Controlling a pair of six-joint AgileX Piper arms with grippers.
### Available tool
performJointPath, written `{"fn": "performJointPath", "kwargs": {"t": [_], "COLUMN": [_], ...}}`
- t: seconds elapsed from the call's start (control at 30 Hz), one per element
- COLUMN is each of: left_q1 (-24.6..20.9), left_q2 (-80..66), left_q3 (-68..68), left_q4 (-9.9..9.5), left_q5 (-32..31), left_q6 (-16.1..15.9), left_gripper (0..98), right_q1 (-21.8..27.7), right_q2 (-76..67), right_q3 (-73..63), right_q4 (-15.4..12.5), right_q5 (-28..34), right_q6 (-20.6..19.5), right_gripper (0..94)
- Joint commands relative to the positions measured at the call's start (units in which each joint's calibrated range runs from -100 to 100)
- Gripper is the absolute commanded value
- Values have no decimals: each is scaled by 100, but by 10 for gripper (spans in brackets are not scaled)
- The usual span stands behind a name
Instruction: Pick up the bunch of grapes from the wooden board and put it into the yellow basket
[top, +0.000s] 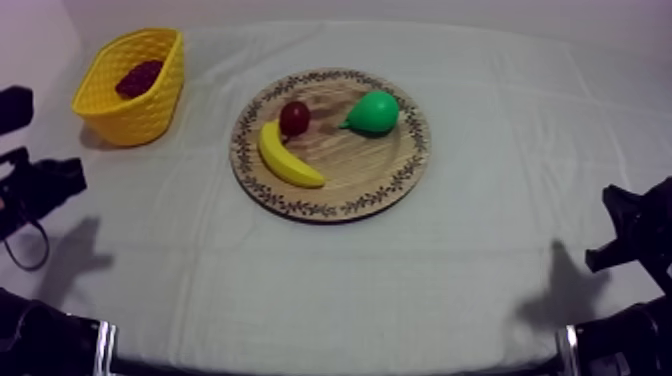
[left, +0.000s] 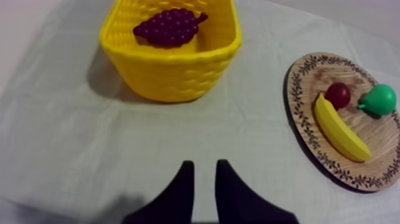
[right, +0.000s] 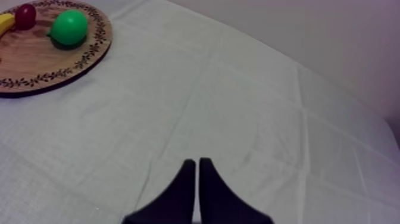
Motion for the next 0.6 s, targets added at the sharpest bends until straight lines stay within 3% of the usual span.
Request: {"fn": "performJointPath", "kwargs": {"t": [0.0,0.13,0.33,0.57], "left_q1": [19,29,-26,-72], "left_q2": [-649,-1211,-1811,-2455], "left_q3": [468,903,1019,1046], "left_q4": [-94,-174,-78,36], "left_q5": [-1,150,623,722], "left_q6": [178,370,197,671], "left_gripper": [78,35,5,1], "right_q1": [-2,-2,-2,-2], "right_q2": [0,0,0,0], "right_q3": [0,0,0,0], "right_q4": [-1,-1,-1,-1], "right_q5": [0,0,0,0], "right_q6": [1,1,1,1], "right_gripper": [3,3,3,3]}}
